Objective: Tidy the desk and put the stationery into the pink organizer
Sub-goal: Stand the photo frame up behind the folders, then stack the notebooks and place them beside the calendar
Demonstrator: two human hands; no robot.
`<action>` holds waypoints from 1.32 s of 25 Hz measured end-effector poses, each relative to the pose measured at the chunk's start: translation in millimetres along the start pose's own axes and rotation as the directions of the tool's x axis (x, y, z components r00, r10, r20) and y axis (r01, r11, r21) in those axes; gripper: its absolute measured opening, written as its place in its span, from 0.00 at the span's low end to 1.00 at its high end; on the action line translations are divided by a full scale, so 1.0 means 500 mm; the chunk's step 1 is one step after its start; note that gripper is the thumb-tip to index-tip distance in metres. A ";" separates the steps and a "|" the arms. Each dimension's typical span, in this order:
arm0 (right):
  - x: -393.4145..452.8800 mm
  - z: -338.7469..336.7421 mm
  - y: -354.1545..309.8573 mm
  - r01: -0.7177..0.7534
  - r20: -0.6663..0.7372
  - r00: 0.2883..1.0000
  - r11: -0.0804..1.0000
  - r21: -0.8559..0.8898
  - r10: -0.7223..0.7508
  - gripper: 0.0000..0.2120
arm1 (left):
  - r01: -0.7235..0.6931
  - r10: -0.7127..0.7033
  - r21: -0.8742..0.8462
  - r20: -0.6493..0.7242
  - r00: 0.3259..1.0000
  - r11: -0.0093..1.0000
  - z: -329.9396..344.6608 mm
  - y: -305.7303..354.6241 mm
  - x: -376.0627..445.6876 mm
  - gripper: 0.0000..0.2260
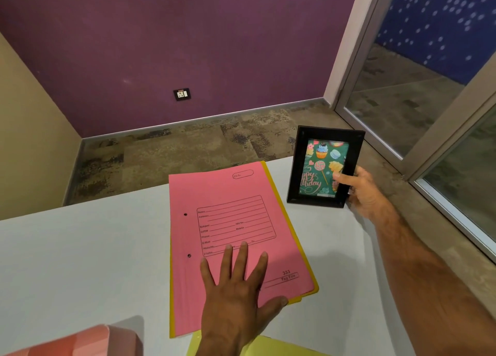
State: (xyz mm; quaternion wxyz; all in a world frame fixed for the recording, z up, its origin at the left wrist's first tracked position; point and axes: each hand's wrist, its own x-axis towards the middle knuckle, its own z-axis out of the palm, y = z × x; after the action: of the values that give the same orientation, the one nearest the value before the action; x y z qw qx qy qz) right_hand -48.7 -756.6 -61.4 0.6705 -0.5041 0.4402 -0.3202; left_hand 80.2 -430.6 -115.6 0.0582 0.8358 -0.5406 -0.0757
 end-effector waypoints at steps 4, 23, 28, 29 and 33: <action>-0.054 -0.022 0.025 -0.013 -0.186 0.983 1.000 -0.011 0.010 0.37 | 0.000 0.000 0.016 0.017 1.000 1.000 -0.001 0.000 -0.001 0.36; -0.560 0.078 0.125 0.351 0.382 0.904 0.175 -0.920 0.193 0.46 | 0.424 -0.413 -0.220 0.097 0.906 0.878 -0.109 -0.038 -0.272 0.28; -0.614 0.112 0.153 0.257 0.271 0.941 0.095 -0.962 0.203 0.45 | 0.484 -0.444 -0.185 0.220 0.869 0.855 -0.106 -0.030 -0.341 0.29; -0.618 0.114 0.153 0.235 0.252 0.944 0.100 -0.967 0.212 0.43 | 0.461 -0.423 -0.181 0.214 0.881 0.869 -0.104 -0.029 -0.349 0.29; -0.630 0.119 0.140 0.160 0.210 0.958 0.245 -0.956 0.195 0.23 | 0.433 -0.389 -0.199 0.223 0.894 0.879 -0.124 -0.024 -0.374 0.28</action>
State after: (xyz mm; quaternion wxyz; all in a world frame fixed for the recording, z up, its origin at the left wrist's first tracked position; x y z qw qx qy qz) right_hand -123.7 -438.0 -37.8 0.2777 -0.8442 0.4470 0.1023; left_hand 27.3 -254.2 -44.8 0.0948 0.9080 -0.3398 -0.2259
